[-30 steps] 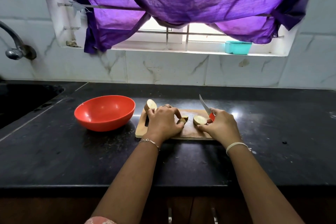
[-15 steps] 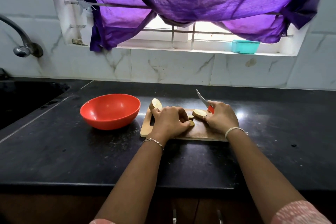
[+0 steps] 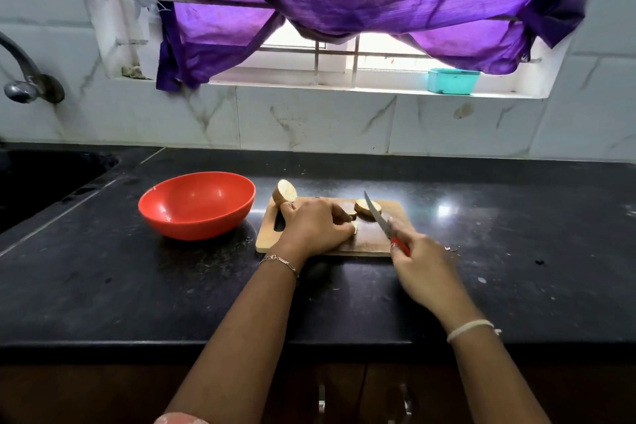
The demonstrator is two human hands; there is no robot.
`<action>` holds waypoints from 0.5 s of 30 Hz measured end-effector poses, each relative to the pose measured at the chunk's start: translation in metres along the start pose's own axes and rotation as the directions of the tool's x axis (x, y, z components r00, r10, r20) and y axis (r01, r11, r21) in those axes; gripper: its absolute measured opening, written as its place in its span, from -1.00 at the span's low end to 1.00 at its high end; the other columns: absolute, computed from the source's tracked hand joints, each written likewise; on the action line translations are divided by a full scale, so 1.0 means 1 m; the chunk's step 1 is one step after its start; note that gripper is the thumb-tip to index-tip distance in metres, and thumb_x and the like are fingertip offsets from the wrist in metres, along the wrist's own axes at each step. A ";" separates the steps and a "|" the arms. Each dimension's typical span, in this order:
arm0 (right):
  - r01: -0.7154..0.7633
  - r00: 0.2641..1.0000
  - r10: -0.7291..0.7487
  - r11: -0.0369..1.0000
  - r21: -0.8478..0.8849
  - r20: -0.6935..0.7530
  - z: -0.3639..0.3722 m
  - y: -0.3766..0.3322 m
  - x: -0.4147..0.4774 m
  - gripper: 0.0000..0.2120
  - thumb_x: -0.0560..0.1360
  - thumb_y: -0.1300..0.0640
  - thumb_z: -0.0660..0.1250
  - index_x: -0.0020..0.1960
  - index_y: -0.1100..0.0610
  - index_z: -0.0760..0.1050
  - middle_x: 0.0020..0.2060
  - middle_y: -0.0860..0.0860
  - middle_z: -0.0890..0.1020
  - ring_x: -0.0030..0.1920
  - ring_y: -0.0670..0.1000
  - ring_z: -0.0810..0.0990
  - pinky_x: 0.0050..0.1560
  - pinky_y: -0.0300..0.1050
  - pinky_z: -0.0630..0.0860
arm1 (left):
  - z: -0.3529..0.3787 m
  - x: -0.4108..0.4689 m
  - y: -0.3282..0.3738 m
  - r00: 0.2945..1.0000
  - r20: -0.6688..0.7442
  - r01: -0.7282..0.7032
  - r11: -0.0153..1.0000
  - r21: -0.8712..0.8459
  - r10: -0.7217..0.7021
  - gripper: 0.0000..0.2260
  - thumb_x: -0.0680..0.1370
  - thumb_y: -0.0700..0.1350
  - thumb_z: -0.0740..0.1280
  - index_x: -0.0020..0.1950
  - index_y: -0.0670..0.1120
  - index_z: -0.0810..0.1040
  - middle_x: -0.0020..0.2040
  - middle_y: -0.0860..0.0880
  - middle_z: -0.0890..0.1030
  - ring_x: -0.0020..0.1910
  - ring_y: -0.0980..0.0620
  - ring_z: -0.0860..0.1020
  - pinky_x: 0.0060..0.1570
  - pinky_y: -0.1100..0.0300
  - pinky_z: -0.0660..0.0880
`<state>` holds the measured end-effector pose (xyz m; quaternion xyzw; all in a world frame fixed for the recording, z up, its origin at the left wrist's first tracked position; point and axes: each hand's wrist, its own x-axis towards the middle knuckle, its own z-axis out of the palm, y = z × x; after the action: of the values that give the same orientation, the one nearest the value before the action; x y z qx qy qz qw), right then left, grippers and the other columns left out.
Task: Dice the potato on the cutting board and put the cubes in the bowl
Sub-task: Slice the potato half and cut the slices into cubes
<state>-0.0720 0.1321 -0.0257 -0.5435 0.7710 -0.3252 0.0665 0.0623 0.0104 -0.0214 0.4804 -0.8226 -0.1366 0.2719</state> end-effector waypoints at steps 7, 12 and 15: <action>0.069 0.994 -0.078 0.990 -0.120 -0.074 0.003 -0.012 -0.031 -0.56 0.58 0.15 0.16 0.44 -0.09 0.37 -0.01 0.17 0.62 -0.03 0.17 0.59 -0.07 -0.01 0.47 | 0.006 -0.002 0.000 0.999 0.014 -0.053 0.997 0.054 0.052 -0.70 0.46 0.25 0.36 0.07 0.12 0.66 -0.09 0.19 0.59 0.13 0.11 0.48 0.27 -0.10 0.15; 0.090 0.992 -0.109 0.958 -0.273 -0.055 0.007 -0.015 -0.041 -0.50 0.60 0.10 0.12 0.51 -0.13 0.20 0.07 0.09 0.61 0.07 0.13 0.58 0.01 0.00 0.48 | 0.011 -0.003 0.005 0.998 -0.010 -0.065 0.997 0.052 0.065 -0.73 0.47 0.21 0.38 0.06 0.10 0.66 0.00 0.16 0.64 0.17 0.13 0.49 0.07 0.03 0.08; 0.101 0.993 -0.117 0.949 -0.297 -0.035 0.007 -0.017 -0.044 -0.53 0.61 0.08 0.10 0.50 -0.15 0.20 0.08 0.07 0.59 0.10 0.13 0.56 0.02 0.01 0.49 | 0.012 -0.002 0.006 0.998 0.000 -0.063 0.997 0.053 0.063 -0.75 0.47 0.18 0.39 0.07 0.11 0.65 0.03 0.15 0.65 0.17 0.10 0.50 0.16 0.00 0.11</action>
<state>-0.0372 0.1644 -0.0327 -0.5803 0.7812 -0.2239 -0.0535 0.0520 0.0150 -0.0286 0.4613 -0.8405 -0.1059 0.2638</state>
